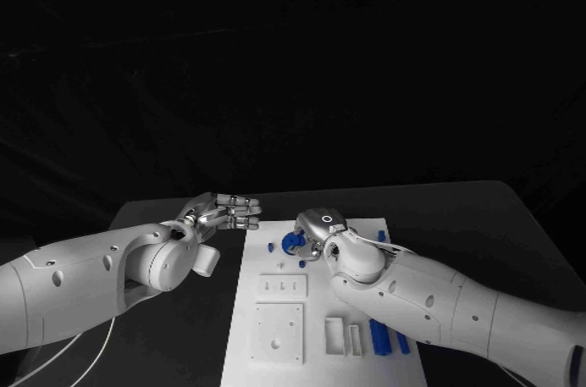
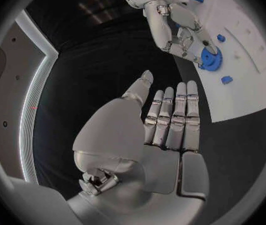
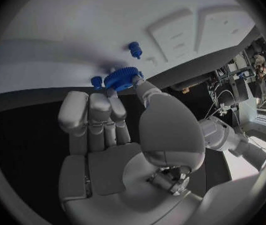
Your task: Assemble the parts on the task board
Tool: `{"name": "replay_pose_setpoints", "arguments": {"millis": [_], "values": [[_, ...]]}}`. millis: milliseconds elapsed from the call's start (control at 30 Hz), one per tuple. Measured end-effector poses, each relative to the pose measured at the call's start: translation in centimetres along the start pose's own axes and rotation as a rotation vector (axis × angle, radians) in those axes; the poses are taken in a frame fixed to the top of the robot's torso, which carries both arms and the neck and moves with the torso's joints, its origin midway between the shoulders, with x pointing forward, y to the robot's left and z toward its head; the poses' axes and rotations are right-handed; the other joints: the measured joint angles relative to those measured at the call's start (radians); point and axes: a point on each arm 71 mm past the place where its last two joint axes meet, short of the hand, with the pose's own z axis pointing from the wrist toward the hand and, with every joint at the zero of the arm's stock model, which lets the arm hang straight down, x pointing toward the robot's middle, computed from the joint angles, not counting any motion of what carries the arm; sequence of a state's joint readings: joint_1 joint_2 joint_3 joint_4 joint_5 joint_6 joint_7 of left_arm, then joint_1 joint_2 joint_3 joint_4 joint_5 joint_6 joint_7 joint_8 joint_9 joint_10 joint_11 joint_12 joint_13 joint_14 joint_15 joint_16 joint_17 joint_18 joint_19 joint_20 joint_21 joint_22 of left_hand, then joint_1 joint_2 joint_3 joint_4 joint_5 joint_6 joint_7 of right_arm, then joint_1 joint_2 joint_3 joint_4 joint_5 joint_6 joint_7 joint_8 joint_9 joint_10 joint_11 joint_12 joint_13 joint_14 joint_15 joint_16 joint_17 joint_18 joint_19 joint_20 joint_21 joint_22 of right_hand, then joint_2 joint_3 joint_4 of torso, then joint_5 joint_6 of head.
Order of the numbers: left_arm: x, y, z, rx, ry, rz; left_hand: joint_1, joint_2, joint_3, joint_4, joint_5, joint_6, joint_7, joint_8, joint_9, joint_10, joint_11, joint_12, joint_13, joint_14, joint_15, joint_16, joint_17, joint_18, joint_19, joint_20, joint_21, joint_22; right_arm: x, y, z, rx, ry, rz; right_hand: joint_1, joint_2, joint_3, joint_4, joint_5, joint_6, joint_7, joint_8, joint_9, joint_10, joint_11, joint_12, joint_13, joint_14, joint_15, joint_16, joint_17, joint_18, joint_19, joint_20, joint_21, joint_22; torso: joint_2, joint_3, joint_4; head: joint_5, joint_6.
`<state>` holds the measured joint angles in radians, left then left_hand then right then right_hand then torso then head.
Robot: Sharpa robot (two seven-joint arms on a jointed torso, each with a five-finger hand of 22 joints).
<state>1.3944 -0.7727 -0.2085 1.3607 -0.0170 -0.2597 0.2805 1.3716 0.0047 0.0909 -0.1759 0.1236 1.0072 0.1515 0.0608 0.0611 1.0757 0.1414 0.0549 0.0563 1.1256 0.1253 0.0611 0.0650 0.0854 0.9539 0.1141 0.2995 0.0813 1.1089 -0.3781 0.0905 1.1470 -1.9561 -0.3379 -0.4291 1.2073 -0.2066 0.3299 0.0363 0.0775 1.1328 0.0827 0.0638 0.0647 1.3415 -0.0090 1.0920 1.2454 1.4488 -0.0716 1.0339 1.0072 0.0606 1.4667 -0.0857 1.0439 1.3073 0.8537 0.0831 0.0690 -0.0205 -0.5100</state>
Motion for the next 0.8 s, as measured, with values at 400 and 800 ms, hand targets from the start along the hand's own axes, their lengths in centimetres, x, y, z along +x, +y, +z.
{"name": "replay_pose_setpoints", "arguments": {"millis": [400, 800], "values": [[0.01, 0.0, 0.03, -0.001, 0.001, 0.0, 0.0, 0.0, 0.0, 0.0, 0.0, 0.0, 0.0, 0.0, 0.0, 0.0, 0.0, 0.0, 0.0, 0.0, 0.0, 0.0, 0.0, 0.0, 0.0, 0.0, 0.0, 0.0, 0.26, -0.14, 0.16, 0.007, 0.011, 0.016, -0.04, -0.005, 0.046, 0.04, -0.023, -0.057, 0.014, 0.0, -0.001, -0.007, 0.007, -0.004, -0.005, 0.0, 0.0, -0.005, 0.004, 0.0, 0.0, 0.0, -0.008, 0.001, 0.0, -0.0007, -0.0006, -0.009, 0.003], [-0.01, 0.02, 0.05, -0.002, 0.001, 0.0, 0.0, 0.0, 0.0, 0.0, 0.0, -0.009, 0.002, 0.0, 0.0, 0.0, 0.0, 0.0, 0.0, 0.0, 0.0, 0.0, 0.0, 0.0, 0.0, 0.0, 0.0, 0.0, 0.52, -0.62, 0.22, 0.025, 0.013, 0.016, 0.012, 0.022, 0.125, -0.089, 0.04, -0.055, 0.012, -0.006, -0.001, -0.007, 0.007, -0.004, -0.005, 0.0, 0.0, -0.005, 0.005, 0.0, 0.0, 0.0, -0.008, 0.001, 0.0, -0.0006, -0.0015, -0.012, 0.005]]}}
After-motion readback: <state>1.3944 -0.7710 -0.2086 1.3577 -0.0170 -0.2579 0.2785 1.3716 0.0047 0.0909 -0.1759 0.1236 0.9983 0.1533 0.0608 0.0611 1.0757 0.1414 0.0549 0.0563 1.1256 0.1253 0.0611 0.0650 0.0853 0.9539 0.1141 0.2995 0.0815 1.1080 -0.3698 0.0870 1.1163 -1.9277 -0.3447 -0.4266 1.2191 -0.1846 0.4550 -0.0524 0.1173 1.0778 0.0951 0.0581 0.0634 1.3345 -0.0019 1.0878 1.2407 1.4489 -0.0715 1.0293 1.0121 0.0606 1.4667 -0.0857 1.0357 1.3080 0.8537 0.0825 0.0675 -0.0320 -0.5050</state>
